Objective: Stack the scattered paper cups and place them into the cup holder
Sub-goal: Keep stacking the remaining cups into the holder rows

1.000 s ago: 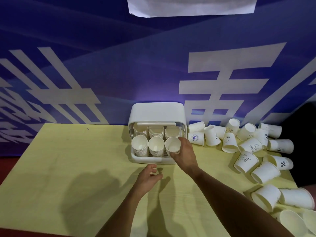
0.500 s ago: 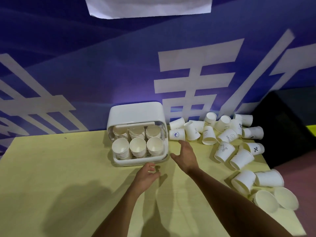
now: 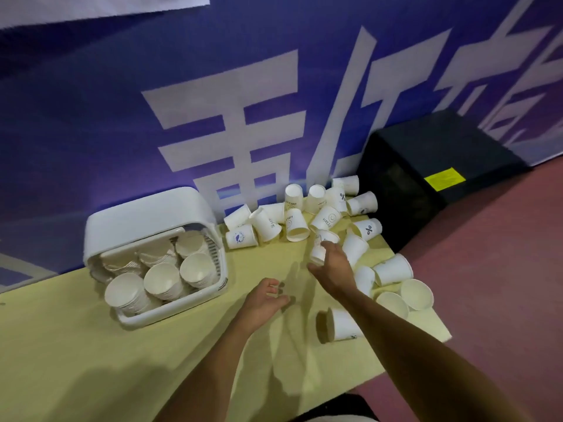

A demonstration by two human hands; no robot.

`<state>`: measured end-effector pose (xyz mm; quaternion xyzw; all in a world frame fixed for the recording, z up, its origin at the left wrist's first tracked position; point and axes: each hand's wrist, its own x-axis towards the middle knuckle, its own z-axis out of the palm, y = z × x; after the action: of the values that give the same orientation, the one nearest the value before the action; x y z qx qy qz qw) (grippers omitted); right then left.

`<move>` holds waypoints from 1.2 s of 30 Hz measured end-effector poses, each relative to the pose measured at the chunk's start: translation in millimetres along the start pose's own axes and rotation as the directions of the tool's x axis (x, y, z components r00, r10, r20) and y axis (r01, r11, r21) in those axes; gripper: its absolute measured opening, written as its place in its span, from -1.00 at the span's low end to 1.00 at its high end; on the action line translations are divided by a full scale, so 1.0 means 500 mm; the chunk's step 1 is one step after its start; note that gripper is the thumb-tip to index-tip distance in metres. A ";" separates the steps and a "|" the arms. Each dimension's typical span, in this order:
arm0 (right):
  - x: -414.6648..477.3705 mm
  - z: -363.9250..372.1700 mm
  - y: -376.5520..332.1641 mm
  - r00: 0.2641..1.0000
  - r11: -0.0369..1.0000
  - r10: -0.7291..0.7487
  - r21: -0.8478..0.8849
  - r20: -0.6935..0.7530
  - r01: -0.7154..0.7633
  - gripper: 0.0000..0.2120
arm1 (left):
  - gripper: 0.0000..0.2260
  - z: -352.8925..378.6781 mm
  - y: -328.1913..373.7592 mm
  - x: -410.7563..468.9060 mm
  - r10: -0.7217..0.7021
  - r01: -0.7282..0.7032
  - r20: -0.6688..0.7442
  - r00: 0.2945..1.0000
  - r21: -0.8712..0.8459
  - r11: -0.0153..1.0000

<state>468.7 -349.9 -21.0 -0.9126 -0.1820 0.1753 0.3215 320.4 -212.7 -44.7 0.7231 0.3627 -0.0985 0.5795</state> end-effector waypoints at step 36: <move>-0.037 -0.083 0.234 0.979 0.937 -0.040 -0.334 0.199 0.106 -0.51 | -0.44 0.255 0.039 0.033 0.134 -0.262 0.287 0.949 0.473 0.842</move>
<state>496.1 -464.8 -63.0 -0.9263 -0.2734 0.2148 0.1455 380.2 -323.0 -78.1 0.8655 0.1736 -0.2166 0.4169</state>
